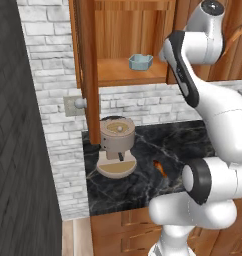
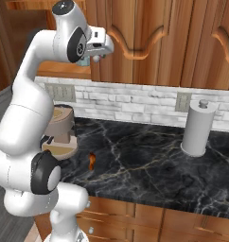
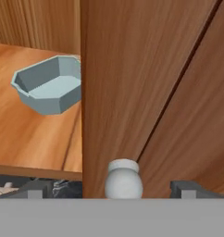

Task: Retrieve the tupperware from the cabinet, then place the raw meat into the tupperware to avoid contamination.

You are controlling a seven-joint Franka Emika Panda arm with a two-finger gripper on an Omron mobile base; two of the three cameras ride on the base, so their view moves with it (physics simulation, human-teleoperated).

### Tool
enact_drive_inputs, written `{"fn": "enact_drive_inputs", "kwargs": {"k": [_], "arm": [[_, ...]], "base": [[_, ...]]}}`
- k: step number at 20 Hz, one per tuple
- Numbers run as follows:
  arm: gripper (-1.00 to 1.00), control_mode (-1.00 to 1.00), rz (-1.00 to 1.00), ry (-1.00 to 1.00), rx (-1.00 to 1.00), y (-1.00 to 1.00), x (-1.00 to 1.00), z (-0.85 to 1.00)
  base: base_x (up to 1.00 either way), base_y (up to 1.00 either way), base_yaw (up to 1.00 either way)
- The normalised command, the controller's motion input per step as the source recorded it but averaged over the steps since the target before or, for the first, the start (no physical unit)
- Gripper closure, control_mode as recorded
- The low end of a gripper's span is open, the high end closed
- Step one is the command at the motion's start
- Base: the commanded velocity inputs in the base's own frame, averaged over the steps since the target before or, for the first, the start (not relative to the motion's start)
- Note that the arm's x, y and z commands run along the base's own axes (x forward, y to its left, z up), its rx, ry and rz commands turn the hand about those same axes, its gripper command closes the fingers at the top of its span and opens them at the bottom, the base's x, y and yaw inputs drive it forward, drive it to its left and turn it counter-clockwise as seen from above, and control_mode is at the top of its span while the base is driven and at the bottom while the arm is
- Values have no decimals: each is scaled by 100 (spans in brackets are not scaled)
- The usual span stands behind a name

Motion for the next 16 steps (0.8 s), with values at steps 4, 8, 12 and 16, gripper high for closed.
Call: {"fn": "enact_drive_inputs", "kwargs": {"k": [4, 8, 12, 16], "arm": [[-100, -100, 2, 0, 0, -6, 1, 0], [-100, -100, 0, 0, 0, -1, 9, -5], [-100, -100, 0, 0, 0, 0, 24, -25], [-100, -100, 0, 0, 0, -9, 26, -16]], "base": [[0, 0, 0], [0, 0, 0], [0, 0, 0], [0, 0, 0]]}}
